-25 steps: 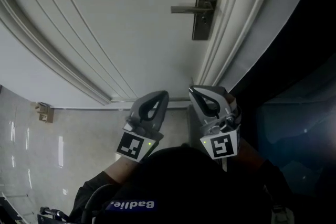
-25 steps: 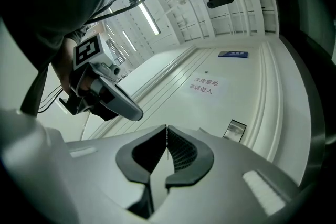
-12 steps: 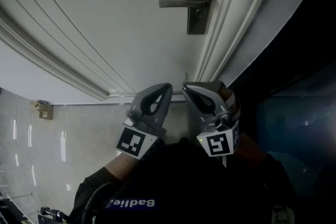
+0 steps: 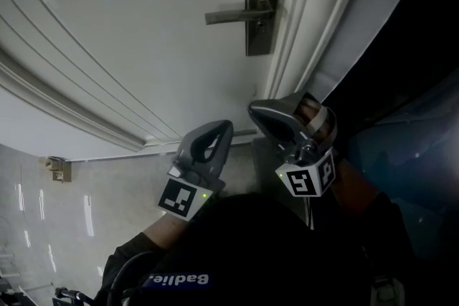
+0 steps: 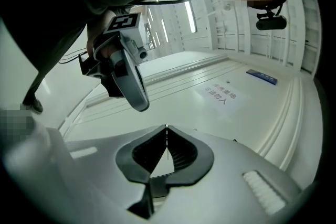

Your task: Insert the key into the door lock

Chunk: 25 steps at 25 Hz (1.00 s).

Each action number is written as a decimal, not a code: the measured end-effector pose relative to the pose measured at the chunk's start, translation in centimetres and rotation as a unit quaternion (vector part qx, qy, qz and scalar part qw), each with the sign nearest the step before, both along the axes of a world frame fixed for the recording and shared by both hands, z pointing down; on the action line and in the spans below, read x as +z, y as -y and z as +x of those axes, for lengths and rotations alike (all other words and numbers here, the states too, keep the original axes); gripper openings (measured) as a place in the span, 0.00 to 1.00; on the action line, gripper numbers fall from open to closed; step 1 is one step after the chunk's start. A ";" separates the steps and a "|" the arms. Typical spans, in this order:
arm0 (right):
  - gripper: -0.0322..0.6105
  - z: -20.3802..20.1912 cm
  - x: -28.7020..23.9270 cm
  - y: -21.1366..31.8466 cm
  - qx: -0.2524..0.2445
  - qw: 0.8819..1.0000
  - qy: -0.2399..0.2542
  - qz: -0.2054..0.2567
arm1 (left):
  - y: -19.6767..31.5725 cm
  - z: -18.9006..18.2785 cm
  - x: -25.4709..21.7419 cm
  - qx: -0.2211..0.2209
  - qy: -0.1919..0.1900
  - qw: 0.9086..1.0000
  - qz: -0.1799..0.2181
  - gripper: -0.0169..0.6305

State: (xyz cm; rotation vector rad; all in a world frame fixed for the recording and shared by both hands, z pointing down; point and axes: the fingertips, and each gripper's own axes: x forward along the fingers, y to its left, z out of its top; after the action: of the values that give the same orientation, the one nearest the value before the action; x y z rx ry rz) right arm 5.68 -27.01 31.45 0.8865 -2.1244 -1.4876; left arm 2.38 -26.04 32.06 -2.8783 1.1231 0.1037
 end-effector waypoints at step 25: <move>0.07 2.4 0.1 9.1 -0.010 0.979 -0.167 0.120 | 1.6 -1.7 2.0 -0.037 0.021 0.999 -0.020 0.05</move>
State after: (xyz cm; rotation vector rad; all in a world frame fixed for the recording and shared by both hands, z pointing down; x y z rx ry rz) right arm 8.09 -36.13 31.56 0.6367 -1.7428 -1.7879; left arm 0.63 -27.69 34.06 -2.8556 1.2352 0.0187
